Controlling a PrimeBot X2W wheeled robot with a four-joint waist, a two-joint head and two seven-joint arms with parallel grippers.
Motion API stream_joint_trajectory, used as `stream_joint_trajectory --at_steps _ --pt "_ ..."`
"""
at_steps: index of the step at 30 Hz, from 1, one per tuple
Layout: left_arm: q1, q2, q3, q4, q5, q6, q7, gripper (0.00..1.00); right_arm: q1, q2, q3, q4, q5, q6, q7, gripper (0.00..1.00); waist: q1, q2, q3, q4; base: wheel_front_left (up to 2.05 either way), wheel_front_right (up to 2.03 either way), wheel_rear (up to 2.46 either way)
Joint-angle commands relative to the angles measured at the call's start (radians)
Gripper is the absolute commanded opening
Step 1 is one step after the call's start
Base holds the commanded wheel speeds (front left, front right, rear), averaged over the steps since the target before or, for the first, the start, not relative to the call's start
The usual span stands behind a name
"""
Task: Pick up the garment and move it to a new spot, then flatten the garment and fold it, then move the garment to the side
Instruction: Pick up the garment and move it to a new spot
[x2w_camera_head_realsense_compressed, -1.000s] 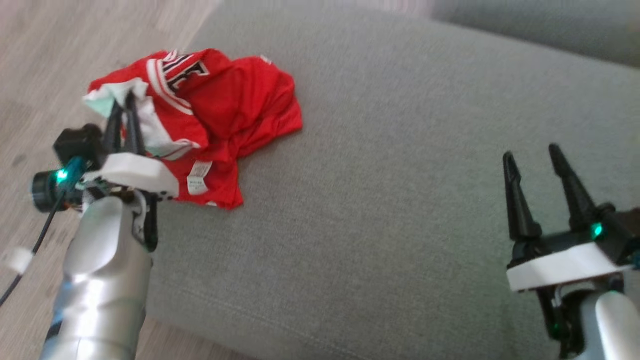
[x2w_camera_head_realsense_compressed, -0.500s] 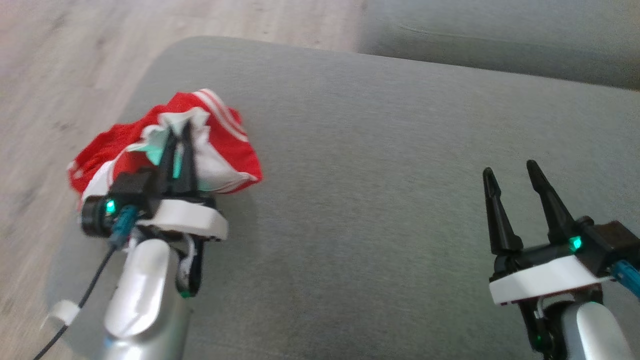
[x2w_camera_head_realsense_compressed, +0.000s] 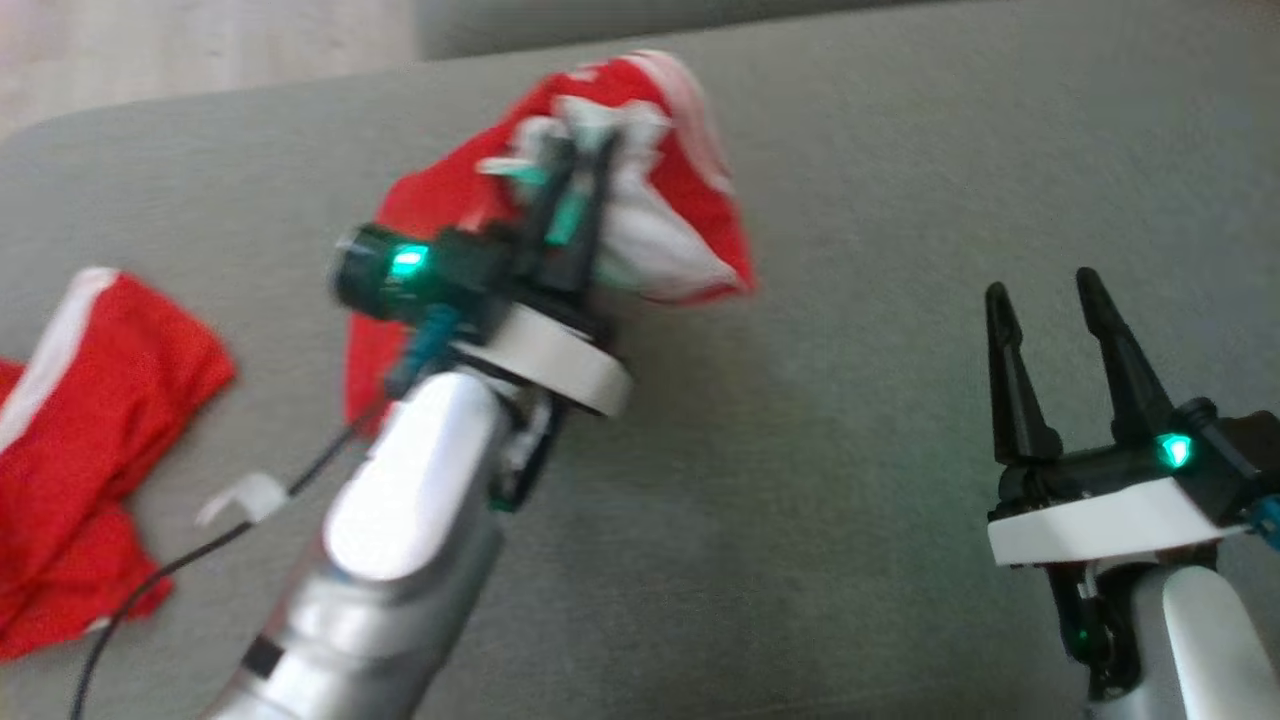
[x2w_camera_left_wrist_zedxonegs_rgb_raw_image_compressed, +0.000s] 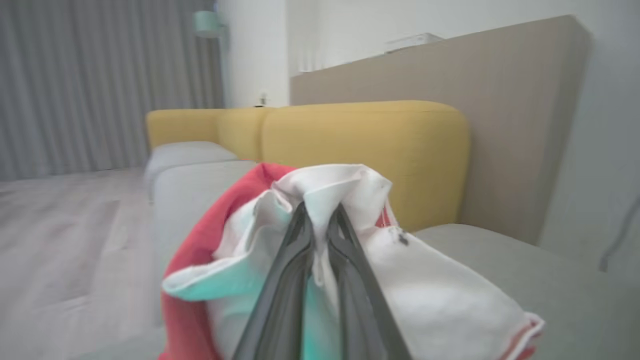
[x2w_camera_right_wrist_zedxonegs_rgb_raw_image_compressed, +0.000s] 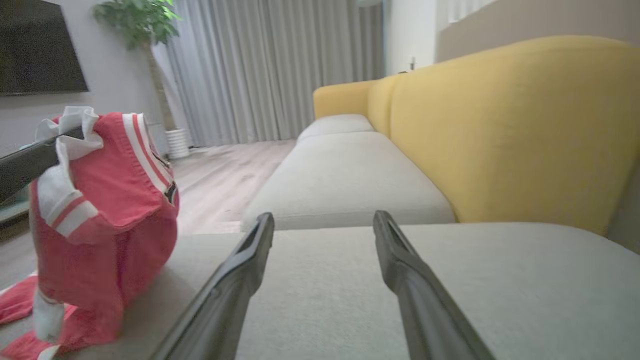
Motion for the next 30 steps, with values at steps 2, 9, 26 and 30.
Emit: stream_joint_trajectory --at_steps 2,9,26,30 --pt "-0.035 0.007 -0.053 -0.011 -0.039 0.020 0.014 0.00 -0.041 0.009 0.017 -0.022 0.010 -0.001 -0.020 1.00 0.0001 0.0000 0.099 -0.101 0.00 0.00 0.00" --pt "-0.003 0.007 -0.282 0.122 -0.206 0.033 0.031 0.00 -0.066 0.017 0.018 0.012 0.020 -0.001 -0.055 1.00 0.0001 0.0000 0.139 -0.127 0.00 0.00 0.00" --pt "0.027 0.085 -0.258 0.146 -0.268 0.175 -0.137 1.00 -0.037 0.021 0.002 0.036 0.000 -0.001 -0.038 1.00 0.0001 0.0000 0.027 0.030 0.00 0.00 0.00" --pt "0.062 0.145 -0.167 0.065 -0.243 0.230 -0.138 1.00 -0.025 0.021 0.001 0.029 -0.003 -0.001 -0.026 1.00 0.0001 0.0000 0.012 0.059 0.00 0.00 0.00"
